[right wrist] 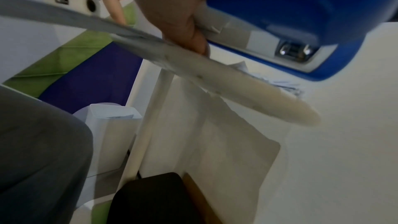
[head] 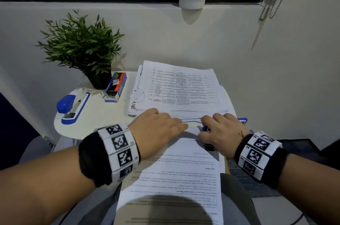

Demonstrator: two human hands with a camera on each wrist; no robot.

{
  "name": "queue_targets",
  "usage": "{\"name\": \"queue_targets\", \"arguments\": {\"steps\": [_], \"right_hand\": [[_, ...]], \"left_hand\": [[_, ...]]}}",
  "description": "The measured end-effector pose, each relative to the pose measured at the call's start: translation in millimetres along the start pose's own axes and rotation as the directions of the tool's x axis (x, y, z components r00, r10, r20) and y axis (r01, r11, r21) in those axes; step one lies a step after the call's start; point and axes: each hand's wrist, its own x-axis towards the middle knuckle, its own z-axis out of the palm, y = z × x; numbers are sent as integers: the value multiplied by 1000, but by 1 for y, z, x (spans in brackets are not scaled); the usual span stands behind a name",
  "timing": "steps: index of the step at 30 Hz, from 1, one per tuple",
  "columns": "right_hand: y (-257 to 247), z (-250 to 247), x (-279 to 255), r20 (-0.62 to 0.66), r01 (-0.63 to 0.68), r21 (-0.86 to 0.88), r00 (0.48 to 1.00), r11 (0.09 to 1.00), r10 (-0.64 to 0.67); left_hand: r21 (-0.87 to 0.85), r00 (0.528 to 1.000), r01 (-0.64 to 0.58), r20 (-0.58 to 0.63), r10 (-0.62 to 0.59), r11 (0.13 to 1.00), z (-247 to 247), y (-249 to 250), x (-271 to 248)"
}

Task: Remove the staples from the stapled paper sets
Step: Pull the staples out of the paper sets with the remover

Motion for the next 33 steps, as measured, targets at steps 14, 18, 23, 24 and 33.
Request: {"name": "queue_targets", "arguments": {"steps": [14,18,23,24,33], "right_hand": [[-20,-4,-6,-50,-141,64,988,988,144],[-22,-8,-5,3,-149,64,989,987,150],[-19,-11,-6,1,-154,72,988,985,155],[-19,-12,-5,5,-152,97,988,984,152],[20,-72,33,-21,-606,367,754,706,657]], "left_hand": [[-103,955,-30,291,59,994,8,18,-17],[-255,978,-34,193,85,966,19,5,-18],[-395,993,-46,-119,-1,917,37,-12,-28],[-417,988,-24,-149,-42,908,40,-15,-30],[-598,873,317,-120,-473,736,12,-26,-18]]}}
